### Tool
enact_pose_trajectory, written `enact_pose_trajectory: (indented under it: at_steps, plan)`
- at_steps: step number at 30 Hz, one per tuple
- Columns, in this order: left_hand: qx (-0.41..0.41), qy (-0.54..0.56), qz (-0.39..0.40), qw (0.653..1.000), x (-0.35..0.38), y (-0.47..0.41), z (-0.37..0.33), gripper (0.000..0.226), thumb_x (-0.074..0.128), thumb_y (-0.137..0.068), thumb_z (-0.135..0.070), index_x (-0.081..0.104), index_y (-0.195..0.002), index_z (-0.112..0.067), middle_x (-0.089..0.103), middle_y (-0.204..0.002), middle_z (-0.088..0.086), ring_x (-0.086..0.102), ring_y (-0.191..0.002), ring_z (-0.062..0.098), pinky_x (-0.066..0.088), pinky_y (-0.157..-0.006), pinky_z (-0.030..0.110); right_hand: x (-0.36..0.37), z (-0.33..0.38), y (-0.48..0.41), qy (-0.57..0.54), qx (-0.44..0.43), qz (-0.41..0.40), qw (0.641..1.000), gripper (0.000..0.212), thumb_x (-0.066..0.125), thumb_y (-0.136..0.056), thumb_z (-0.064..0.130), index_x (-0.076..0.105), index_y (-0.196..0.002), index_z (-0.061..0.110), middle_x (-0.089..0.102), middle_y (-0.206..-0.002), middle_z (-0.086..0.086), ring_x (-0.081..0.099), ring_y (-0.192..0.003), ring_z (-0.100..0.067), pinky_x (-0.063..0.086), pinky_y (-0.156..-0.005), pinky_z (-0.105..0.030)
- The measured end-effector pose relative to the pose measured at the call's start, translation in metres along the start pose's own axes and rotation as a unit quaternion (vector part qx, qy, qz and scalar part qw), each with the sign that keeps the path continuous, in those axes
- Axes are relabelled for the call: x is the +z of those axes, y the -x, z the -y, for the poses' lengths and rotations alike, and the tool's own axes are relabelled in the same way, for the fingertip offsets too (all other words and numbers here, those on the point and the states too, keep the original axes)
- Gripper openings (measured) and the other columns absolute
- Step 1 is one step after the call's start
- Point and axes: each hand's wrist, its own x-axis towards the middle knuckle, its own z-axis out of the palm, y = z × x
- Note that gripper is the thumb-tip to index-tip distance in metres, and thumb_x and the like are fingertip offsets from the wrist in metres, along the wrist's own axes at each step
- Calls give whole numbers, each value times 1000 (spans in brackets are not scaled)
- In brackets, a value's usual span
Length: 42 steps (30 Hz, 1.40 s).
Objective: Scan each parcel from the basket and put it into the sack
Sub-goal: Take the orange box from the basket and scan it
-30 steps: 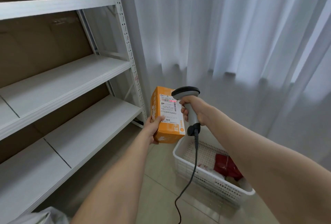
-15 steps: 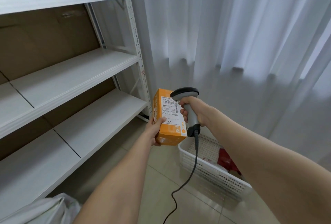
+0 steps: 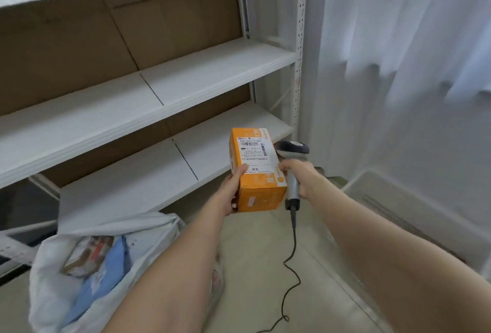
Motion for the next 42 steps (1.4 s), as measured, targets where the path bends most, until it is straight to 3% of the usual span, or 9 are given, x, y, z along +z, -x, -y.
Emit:
enact_pose_trajectory:
  at_steps: [8,12,17,21,24,28,31,38,42]
  plan:
    - [0,15,-64,998,-159,12,31,54,60,-86,-50,41,-133,-30,60,-105,3,59,-92,23,49,-64,35,153,-53,20,47,27,77,996,29,67,-87,9,55,-113,7,70,-100,-15,70,-87,-30,57,-84,-47]
    - [12,3,-100,995,-250,2,51,53,59,-87,-47,41,-133,-28,60,-116,3,60,-92,20,50,-63,32,242,-91,15,39,40,103,993,34,66,-86,5,56,-118,3,71,-104,-18,70,-83,-30,58,-71,-41]
    - [29,-45,-127,990,-362,-21,78,66,67,-81,-38,36,-139,-29,57,-126,1,60,-101,23,54,-82,39,345,-155,-2,16,103,122,987,47,71,-80,10,55,-124,4,73,-98,-15,73,-84,-31,59,-79,-48]
    - [28,-122,-156,980,-423,-45,106,80,72,-73,-38,32,-142,-34,54,-131,-5,56,-111,23,48,-95,39,389,-200,-7,5,130,96,987,41,72,-80,15,57,-117,5,62,-83,-10,62,-71,-24,56,-73,-41]
    - [4,-240,-185,953,-444,-56,127,99,75,-66,-45,19,-148,-37,43,-138,-2,45,-125,27,39,-101,35,397,-230,-11,5,151,67,986,24,68,-83,18,57,-102,9,52,-85,-10,54,-82,-27,50,-90,-48]
    - [-19,-381,-214,899,-459,-72,158,116,73,-55,-61,9,-149,-39,16,-154,14,20,-141,36,29,-112,47,399,-268,-13,-11,185,47,981,22,67,-83,17,54,-99,10,47,-82,-9,50,-78,-25,46,-73,-38]
    - [-24,-434,-207,876,-465,-76,184,117,76,-58,-60,6,-149,-38,11,-152,17,23,-138,38,31,-110,49,403,-299,-15,-2,213,58,975,15,69,-83,16,55,-87,11,45,-77,-7,46,-70,-21,40,-62,-31]
    - [16,-488,-128,863,-470,-110,225,113,75,-66,-53,-2,-149,-40,15,-143,14,29,-132,35,36,-106,46,425,-355,-27,-19,179,62,982,13,66,-83,4,62,-95,5,56,-78,-9,52,-73,-22,41,-62,-30]
    - [24,-547,-70,834,-469,-129,235,112,74,-69,-51,-5,-148,-43,17,-138,13,31,-127,35,36,-105,44,425,-356,-35,-117,171,18,978,19,61,-85,3,64,-104,4,68,-93,-15,64,-87,-33,53,-83,-45]
